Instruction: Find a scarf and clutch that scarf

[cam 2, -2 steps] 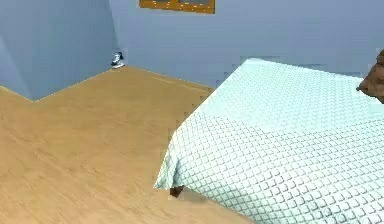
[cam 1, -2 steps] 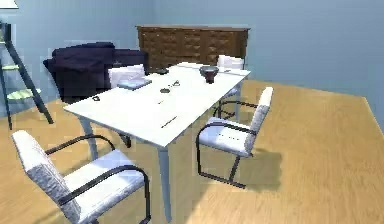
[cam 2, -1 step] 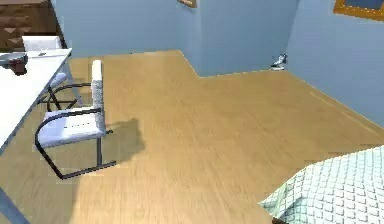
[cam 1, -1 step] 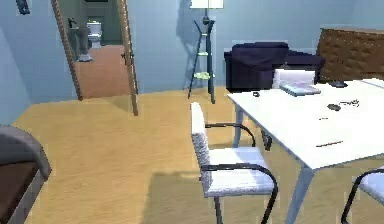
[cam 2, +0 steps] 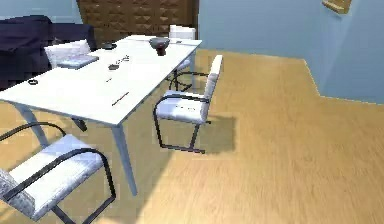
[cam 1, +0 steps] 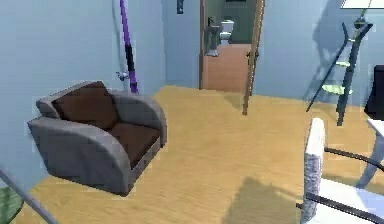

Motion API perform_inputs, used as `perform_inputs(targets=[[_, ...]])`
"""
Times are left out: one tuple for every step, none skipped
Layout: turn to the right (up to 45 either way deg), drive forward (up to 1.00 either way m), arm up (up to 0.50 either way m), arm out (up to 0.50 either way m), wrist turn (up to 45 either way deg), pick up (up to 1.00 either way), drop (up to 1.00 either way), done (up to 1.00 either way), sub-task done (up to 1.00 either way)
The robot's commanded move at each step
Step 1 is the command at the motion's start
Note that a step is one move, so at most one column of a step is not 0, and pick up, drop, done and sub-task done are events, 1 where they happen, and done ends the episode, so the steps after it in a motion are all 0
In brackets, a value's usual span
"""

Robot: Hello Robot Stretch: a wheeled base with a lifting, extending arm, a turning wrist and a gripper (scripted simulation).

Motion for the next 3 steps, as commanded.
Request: perform_inputs(targets=[[0.0,0.9,0.0,0.0,0.0,0.0,0.0,0.0,0.0],[15.0,0.0,0.0,0.0,0.0,0.0,0.0,0.0,0.0],[0.0,1.0,0.0,0.0,0.0,0.0,0.0,0.0,0.0]])
